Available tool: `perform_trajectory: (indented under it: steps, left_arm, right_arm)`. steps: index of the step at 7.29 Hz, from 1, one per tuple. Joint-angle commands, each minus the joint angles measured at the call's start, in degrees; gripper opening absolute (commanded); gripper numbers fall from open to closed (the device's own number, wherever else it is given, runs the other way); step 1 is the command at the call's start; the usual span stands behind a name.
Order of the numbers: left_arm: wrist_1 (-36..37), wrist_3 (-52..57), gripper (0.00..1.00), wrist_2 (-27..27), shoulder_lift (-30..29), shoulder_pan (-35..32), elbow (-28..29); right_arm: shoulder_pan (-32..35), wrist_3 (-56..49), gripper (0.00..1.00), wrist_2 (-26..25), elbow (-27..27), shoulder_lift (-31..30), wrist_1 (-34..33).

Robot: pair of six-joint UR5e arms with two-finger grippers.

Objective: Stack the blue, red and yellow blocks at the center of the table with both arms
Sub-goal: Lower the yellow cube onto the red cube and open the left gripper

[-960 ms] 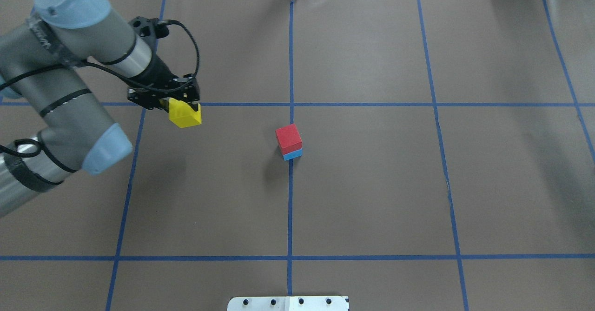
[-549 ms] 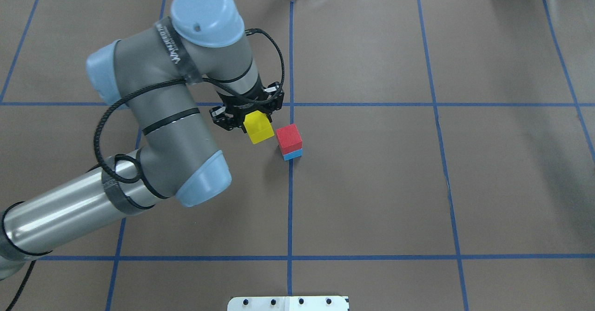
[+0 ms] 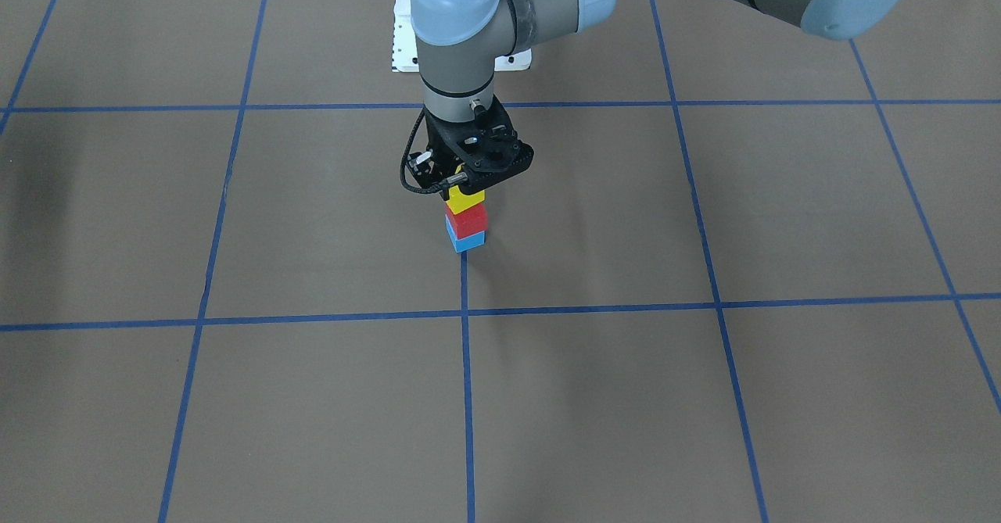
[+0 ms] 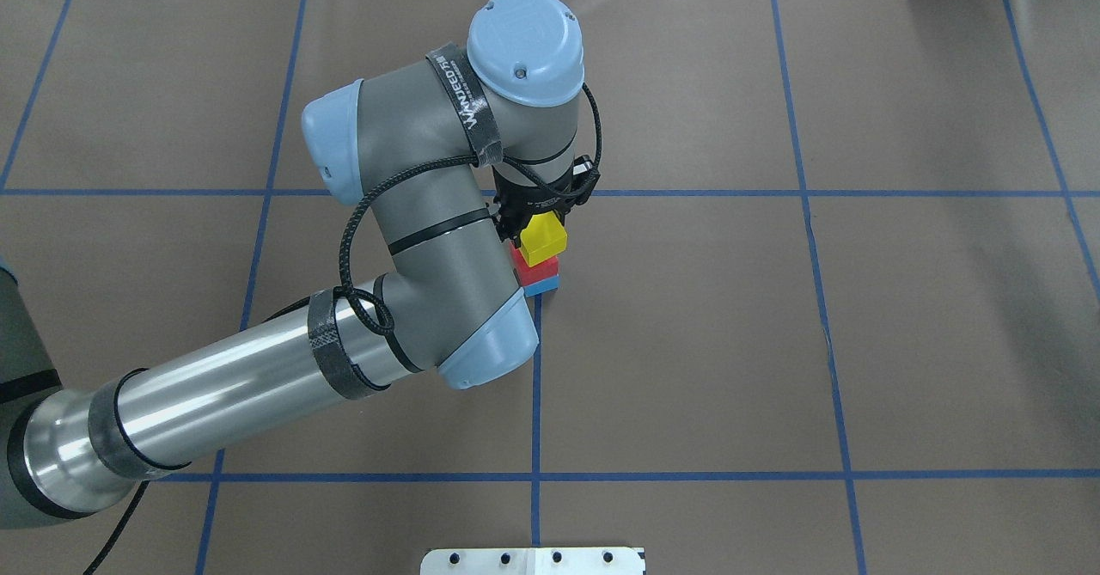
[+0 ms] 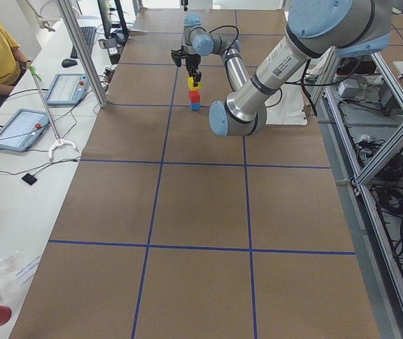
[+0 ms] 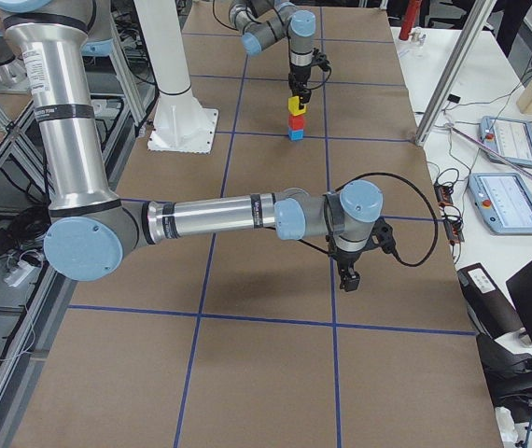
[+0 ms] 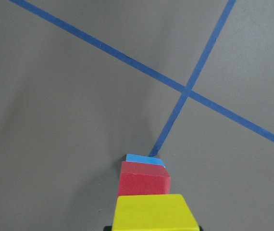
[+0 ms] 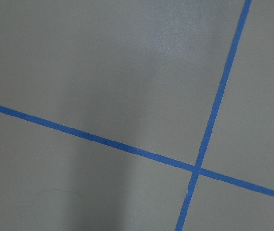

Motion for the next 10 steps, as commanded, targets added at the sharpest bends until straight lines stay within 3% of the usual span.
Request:
perform_trajectory:
  steps: [1, 2, 5, 8, 10]
  left_arm:
    - [-0.4, 1.6, 0.13, 0.0, 0.8, 0.1, 0.3]
    - [-0.6, 1.7, 0.15, 0.0, 0.8, 0.2, 0.3]
    - [-1.0, 4.0, 0.38, 0.0, 0.9, 0.4, 0.3]
    - [-4.1, 4.1, 0.54, 0.0, 1.0, 0.5, 2.1]
    - [-4.6, 4.1, 0.57, 0.0, 1.0, 0.5, 2.4]
  right_arm:
    - [0.0, 0.0, 1.00, 0.0, 0.0, 0.0, 0.0]
    - [0.0, 0.0, 1.00, 0.0, 0.0, 0.1, 0.0]
    - [0.0, 0.0, 1.00, 0.0, 0.0, 0.1, 0.0]
    - [0.0, 0.0, 1.00, 0.0, 0.0, 0.2, 0.0]
    - [0.0, 0.0, 1.00, 0.0, 0.0, 0.2, 0.0]
